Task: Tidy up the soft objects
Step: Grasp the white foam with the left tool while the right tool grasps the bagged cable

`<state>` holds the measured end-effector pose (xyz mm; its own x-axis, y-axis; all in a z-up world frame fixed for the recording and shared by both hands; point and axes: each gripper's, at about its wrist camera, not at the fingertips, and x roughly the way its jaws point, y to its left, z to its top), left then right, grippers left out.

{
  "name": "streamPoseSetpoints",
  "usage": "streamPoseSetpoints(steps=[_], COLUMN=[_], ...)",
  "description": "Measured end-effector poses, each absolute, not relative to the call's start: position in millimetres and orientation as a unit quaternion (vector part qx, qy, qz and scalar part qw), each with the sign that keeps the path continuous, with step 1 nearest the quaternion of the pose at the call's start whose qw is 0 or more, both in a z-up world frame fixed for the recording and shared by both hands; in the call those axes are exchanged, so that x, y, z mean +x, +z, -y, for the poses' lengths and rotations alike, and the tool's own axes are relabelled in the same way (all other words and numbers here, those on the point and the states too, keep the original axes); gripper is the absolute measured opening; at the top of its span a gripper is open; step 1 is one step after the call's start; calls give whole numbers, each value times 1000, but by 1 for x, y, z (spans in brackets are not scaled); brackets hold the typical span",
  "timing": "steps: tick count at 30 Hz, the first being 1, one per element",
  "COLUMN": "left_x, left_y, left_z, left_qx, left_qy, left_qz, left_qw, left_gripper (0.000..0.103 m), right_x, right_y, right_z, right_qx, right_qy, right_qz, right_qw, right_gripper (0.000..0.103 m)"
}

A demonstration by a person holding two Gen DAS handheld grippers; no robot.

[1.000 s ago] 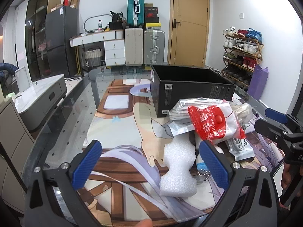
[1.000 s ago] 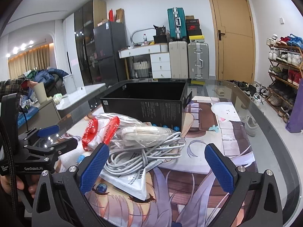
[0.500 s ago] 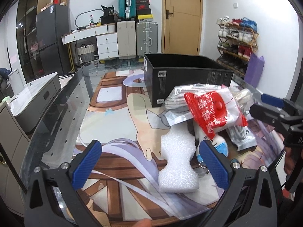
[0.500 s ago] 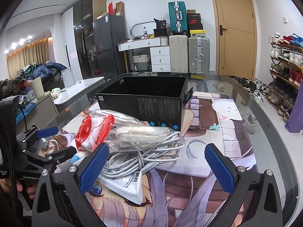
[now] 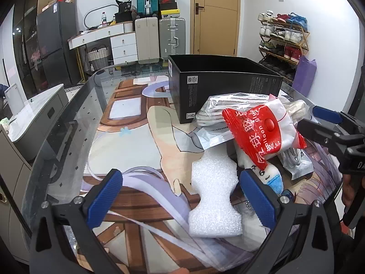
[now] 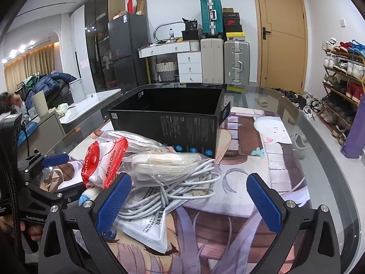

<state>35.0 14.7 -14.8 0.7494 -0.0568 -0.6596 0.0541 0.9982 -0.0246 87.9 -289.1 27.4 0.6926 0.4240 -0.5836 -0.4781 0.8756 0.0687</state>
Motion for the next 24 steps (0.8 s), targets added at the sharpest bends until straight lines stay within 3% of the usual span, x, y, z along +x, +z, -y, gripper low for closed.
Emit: streamPoseSetpoints(steps=[1, 5, 6, 10, 24], left_x=[36, 39, 38, 35, 26], left_y=[-15, -19, -18, -16, -8], left_z=[-16, -16, -15, -11, -13], left_qx=[-6, -19, -16, -13, -35], left_qy=[-32, -58, -57, -83, -94], left_qz=[-353, -369, -366, -362, -336], left_qw=[935, 927, 929, 928, 937], left_gripper=[100, 74, 73, 38, 36], right_x=[88, 89, 91, 96, 111], right_y=[27, 28, 28, 28, 28], right_z=[287, 280, 278, 275, 248], right_qx=[-46, -53, -54, -44, -65], right_qy=[249, 258, 260, 271, 283], right_qz=[-306, -306, -307, -315, -330], right_qw=[918, 915, 914, 908, 898], right_gripper=[103, 103, 103, 103, 102])
